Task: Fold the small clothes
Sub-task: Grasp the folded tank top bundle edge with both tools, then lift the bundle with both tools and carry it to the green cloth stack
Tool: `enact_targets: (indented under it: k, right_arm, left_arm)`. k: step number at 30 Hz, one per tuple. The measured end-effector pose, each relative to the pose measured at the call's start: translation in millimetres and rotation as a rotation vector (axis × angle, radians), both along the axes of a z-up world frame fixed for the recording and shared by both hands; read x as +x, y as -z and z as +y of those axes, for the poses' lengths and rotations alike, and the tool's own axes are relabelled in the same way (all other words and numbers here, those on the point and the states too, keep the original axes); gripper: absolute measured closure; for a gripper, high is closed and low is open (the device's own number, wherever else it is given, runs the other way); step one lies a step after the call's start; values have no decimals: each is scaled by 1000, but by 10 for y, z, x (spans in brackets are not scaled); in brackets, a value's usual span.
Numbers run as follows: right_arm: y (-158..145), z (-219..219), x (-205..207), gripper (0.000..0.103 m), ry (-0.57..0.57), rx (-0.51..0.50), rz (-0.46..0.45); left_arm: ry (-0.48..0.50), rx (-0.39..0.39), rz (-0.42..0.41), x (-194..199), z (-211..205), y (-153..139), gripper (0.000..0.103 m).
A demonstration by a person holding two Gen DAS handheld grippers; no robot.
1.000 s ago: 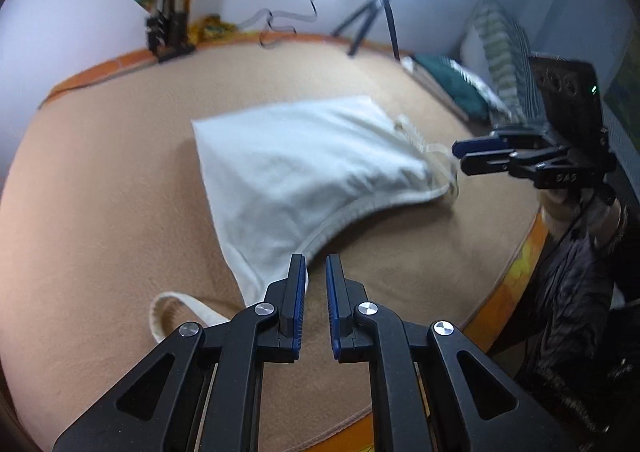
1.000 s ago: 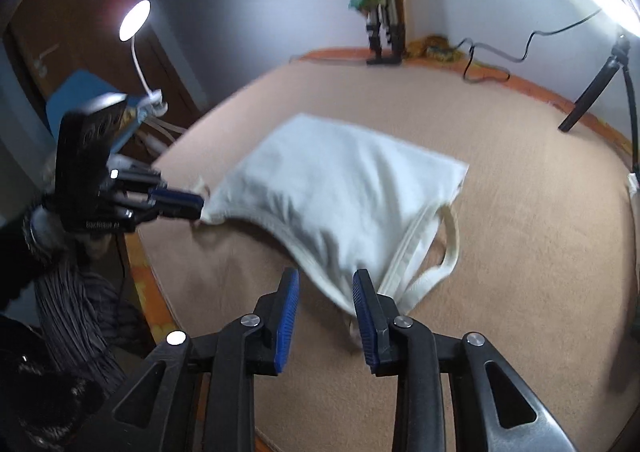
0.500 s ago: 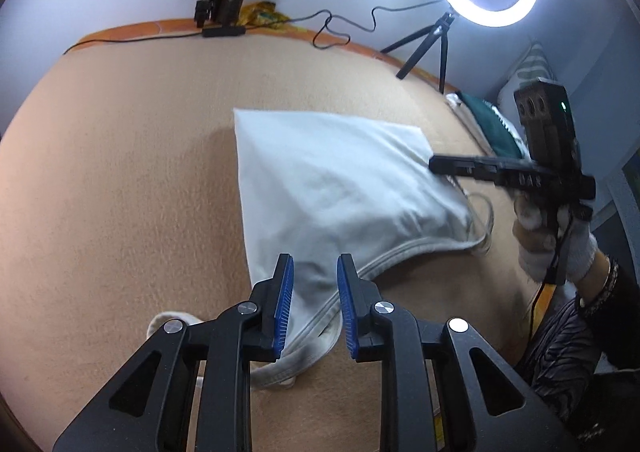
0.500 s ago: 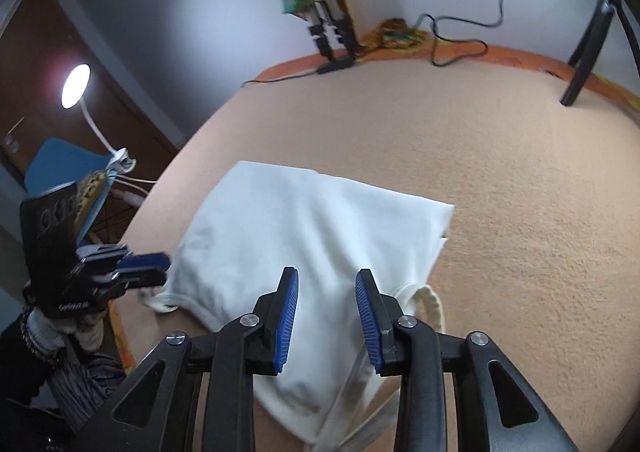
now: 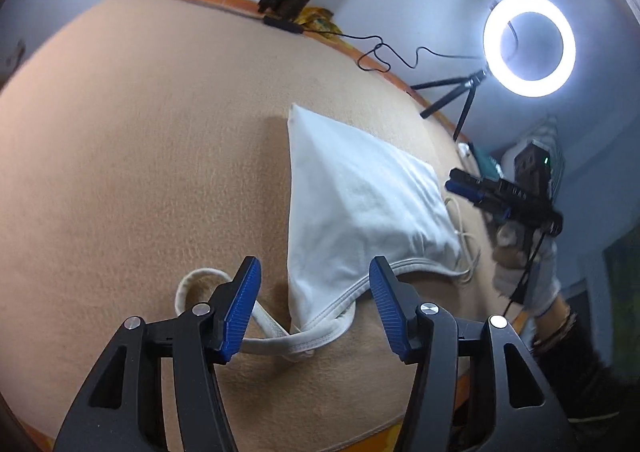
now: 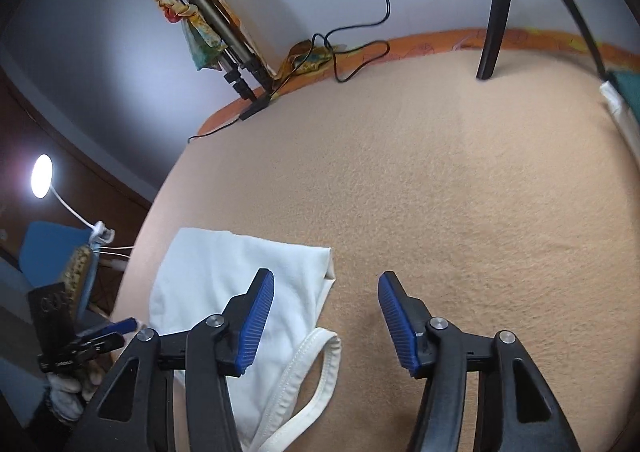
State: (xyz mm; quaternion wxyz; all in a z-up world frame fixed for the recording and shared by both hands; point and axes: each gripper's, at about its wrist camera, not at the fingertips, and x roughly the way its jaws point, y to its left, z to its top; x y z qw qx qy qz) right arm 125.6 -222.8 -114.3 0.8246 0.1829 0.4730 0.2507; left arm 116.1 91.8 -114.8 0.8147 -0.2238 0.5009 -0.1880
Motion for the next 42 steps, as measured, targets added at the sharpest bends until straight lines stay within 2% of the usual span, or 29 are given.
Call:
enact_targets:
  k: [6,10,15,17,18,19,21,23,25,27,31,39,42]
  right_arm:
    - [156,-16,90,47,-18,105,70]
    - [196,-65,114,47,-22,166,84]
    - [251,-82,162,53,-24,220,88]
    - [276,-70,197,56,-24,249,95]
    - [313,-41,213,62,-32,267,110]
    - [325,-19,217,64,-35,274,107]
    - [314,40,221,64,-47,268,99]
    - [303,118,235,64,-58,261,96]
    - [303,173,234,73,-57,243,95]
    - [298,220,227,80,-55,225,97]
    - [234,298,187,90,-55,160,70]
    - [15,312,75,93,-44,108,-13]
    - [-90,312,23,93,-45,94,-44]
  left_arm:
    - [-29,-149,102,78,74,168,48]
    - [-29,-193,118,89,45,184,48]
    - [-10,-225,116,122,-4,189,50]
    - [4,-224,106,124,-30,182,51]
    - [9,-220,100,125,-43,178,51]
    - [15,-216,97,125,-65,173,53]
    - [18,-210,97,126,-73,175,57]
    - [15,-216,103,119,-69,175,66]
    - [16,-202,113,118,-82,192,79]
    - [16,-182,108,104,-108,179,80]
    - [31,-125,88,51,-159,145,90]
    - [59,-24,-7,-66,-292,-59,94]
    - [74,-11,-35,-113,-344,-125,94]
